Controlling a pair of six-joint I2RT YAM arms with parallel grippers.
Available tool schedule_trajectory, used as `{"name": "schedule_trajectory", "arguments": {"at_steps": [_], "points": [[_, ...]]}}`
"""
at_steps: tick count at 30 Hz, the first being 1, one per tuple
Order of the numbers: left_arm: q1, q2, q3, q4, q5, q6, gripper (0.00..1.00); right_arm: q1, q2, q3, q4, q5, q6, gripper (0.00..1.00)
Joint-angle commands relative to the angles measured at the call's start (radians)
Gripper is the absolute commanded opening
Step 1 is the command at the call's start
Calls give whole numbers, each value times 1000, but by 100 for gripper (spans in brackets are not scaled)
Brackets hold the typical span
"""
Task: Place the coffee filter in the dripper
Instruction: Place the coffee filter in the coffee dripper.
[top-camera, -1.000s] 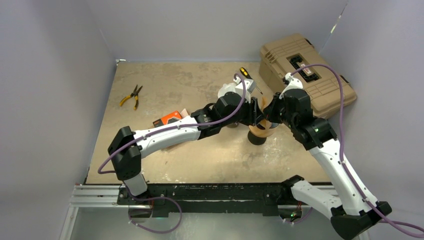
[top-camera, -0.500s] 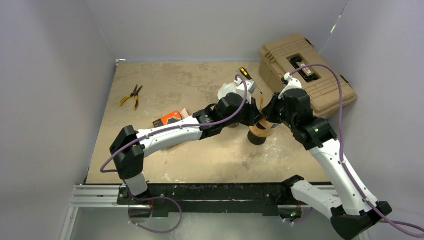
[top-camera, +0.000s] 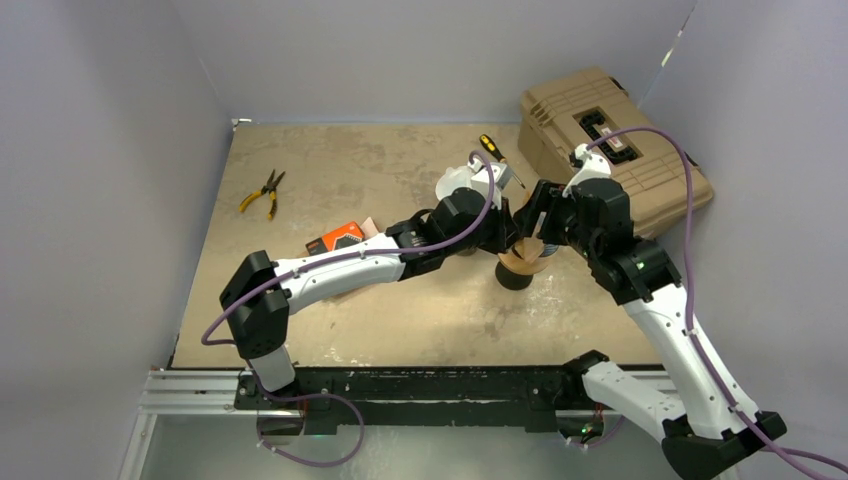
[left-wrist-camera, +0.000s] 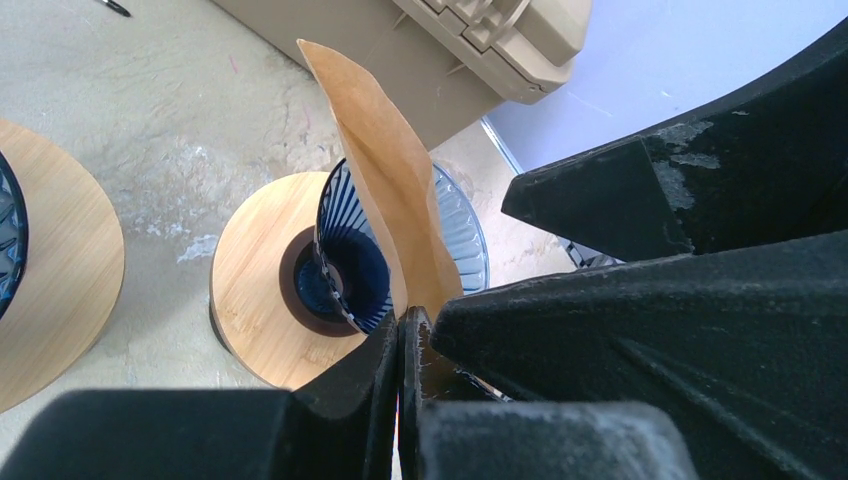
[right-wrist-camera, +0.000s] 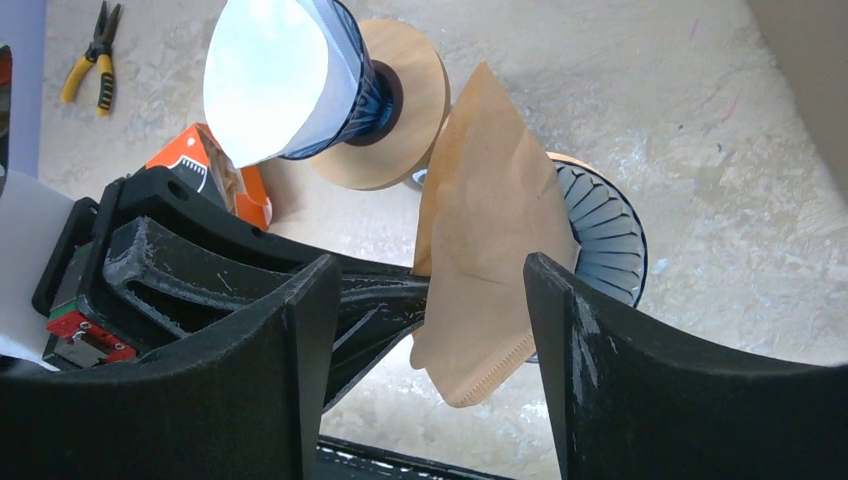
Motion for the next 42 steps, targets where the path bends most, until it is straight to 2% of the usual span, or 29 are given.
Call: {"name": "schedule_trajectory", "arguments": {"at_steps": [1, 7, 11, 16, 21, 42], "points": [[-2, -36, 8, 56, -17, -8, 0, 7, -9, 31, -13, 5, -26, 71], [-1, -48, 6, 78, -9, -10, 0, 8, -2, 14, -27, 31, -39, 64], [-2, -57, 1, 86, -9, -11, 0, 8, 15, 10, -36, 54, -40, 46], [-1, -60, 4, 69, -28, -2, 0, 8, 21, 21, -49, 76, -40, 37], [0, -57, 11, 42, -66, 11, 0, 9, 22, 34, -67, 123, -45, 33], [2, 6, 145, -133, -91, 45, 0, 8, 30, 53, -145, 222, -56, 31]]}}
